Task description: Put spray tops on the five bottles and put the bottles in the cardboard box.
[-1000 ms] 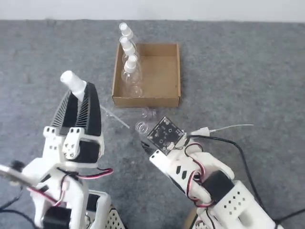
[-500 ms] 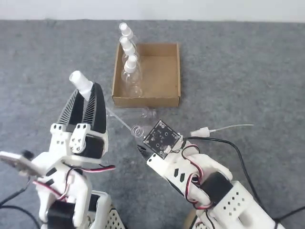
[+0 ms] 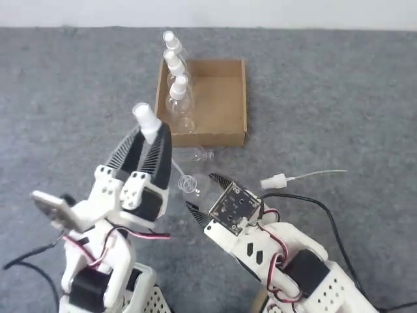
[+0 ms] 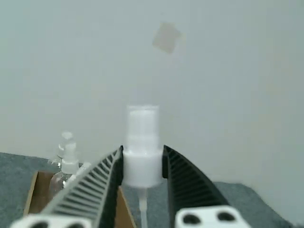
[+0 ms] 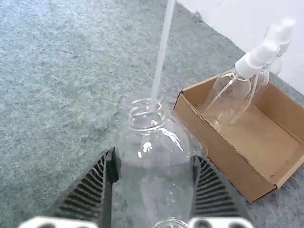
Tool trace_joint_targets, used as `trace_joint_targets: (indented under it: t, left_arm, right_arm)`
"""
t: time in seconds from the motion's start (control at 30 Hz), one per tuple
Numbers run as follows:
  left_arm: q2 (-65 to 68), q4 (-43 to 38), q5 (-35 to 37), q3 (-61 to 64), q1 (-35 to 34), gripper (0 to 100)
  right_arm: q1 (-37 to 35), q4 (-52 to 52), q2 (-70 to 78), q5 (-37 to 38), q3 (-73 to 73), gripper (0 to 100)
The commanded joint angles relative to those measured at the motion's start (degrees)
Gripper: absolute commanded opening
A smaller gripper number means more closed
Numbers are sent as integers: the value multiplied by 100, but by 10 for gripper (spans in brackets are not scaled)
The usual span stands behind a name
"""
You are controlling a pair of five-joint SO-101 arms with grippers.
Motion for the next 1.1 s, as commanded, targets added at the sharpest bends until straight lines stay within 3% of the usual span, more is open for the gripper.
trace_joint_targets:
  t: [0.0, 0.53, 0.7, 0.93, 1.07]
  left_arm:
    - [-35, 308, -176, -57, 290, 13]
    - [-35, 774, -615, -31, 563, 18]
    - [-35, 993, -967, -31, 1002, 79]
    - [-35, 1213, -1292, -31, 1037, 88]
    - [-35, 1336, -1319, -31, 1037, 152]
  right_arm:
    - [-22, -145, -145, 44, -79, 69]
    - [382, -119, -198, 26, -70, 69]
    - [382, -101, -207, 26, -70, 69]
    - [444, -101, -207, 26, -70, 69]
    - [690, -136, -207, -141, -70, 69]
